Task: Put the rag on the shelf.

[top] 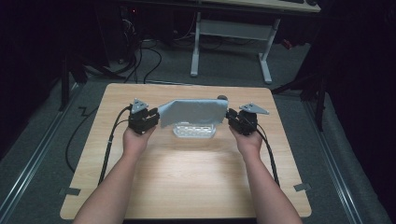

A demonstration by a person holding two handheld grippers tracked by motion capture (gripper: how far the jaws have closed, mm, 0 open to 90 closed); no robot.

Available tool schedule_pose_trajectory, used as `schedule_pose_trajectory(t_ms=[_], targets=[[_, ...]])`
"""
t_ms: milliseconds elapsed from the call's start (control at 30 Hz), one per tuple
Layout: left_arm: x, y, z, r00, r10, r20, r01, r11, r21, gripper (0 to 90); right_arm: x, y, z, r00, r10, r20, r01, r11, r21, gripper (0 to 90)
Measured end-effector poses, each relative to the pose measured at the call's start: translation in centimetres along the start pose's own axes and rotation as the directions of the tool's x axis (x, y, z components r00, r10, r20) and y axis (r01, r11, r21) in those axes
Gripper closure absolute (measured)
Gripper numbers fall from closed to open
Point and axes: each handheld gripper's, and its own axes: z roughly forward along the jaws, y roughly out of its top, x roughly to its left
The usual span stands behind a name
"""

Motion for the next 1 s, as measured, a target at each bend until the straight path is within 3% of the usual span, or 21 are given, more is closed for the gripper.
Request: schedule_pose_trajectory(t_ms=[300,667,800,1000], targets=[[0.8,-0.1,-1.7,0.9996,-0.020,-0.019,0.020,0.9995,-0.024,65.7,-0.2,0.5,-1.1,0.9994,-0.020,0.027,0.020,1.000,-0.003,66.5],[1.3,-0.8,-2.2,0.9993,-0.029,-0.023,0.028,0.9993,-0.025,65.7,-0.9,-0.3,0.3,0.9989,0.006,0.047,-0.008,1.000,0.030,58.1],[1.5,-1.3,-2.0,0.9994,-0.027,-0.023,0.027,0.9996,-0.013,65.7,-1.1,-0.1,0.6,0.9991,0.016,0.038,-0.017,1.000,0.002,56.1],[1.6,-1.7,-1.7,0.9993,-0.030,-0.023,0.030,0.9996,-0.001,65.7,-1.5,1.6,-0.4,0.9991,0.022,0.036,-0.021,0.999,-0.031,56.3]])
